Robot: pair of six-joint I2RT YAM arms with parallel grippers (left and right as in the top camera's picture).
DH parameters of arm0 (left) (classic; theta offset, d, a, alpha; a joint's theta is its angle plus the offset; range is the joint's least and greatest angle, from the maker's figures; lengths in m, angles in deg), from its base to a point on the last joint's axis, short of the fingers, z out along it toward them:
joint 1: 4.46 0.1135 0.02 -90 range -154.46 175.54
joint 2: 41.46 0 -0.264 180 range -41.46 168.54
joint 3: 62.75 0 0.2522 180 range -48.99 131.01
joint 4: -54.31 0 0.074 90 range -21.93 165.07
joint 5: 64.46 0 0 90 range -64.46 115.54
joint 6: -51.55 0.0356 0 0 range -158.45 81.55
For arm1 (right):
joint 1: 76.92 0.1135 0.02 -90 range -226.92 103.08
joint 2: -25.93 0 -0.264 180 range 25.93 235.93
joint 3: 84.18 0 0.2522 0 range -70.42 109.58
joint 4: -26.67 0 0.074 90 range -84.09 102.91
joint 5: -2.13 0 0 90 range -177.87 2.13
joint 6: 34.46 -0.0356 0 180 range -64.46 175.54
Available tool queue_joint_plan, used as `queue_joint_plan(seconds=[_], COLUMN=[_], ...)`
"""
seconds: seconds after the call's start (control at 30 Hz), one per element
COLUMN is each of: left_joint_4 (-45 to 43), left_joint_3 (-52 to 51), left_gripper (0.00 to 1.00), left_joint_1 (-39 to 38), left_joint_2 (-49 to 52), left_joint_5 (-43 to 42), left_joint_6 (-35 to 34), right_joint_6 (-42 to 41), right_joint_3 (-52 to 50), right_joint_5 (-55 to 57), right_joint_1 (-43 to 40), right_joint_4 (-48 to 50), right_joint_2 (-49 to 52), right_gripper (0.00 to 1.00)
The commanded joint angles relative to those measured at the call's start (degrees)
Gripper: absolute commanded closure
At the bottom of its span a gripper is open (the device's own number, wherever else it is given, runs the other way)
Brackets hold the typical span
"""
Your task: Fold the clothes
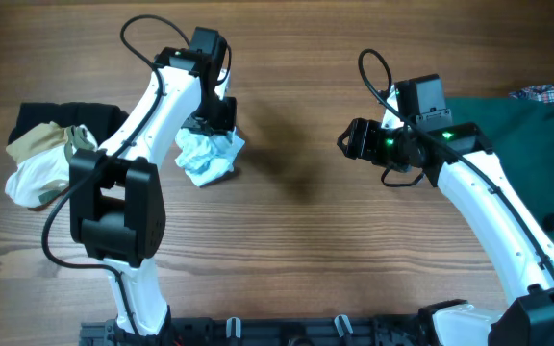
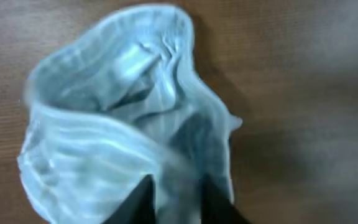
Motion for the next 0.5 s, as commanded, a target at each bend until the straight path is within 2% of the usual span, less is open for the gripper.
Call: queue_joint_plan(seconds=[0.0, 0.13, 0.27, 0.47], left_joint_4=[0.7, 4.2, 6.4, 3.7], left_joint_3=[0.3, 4.9, 17.8, 33.6], left_gripper=[0.96, 0.96, 0.96, 0.96], left_joint_1=[-0.3, -2.1, -7.5, -18.8], left_joint_2=[0.3, -1.3, -5.9, -7.5], left_joint_5=[-3.6, -9.8, -14.2, -13.9], left_joint_6=[2.1, 0.2, -5.6, -12.9], right_joint_6=[0.3, 0.4, -2.8, -2.4], right_joint_3=[1.3, 1.3, 1.3, 1.3], right_joint_5=[1.3, 1.7, 8.3, 4.3], right_joint_1=[-0.1, -0.1, -1.5, -14.0], right_joint_4=[0.0, -0.1, -0.9, -1.4], right_joint_2=[0.9, 0.9, 0.8, 0.8], right_gripper=[0.22, 0.22, 0.23, 0.23])
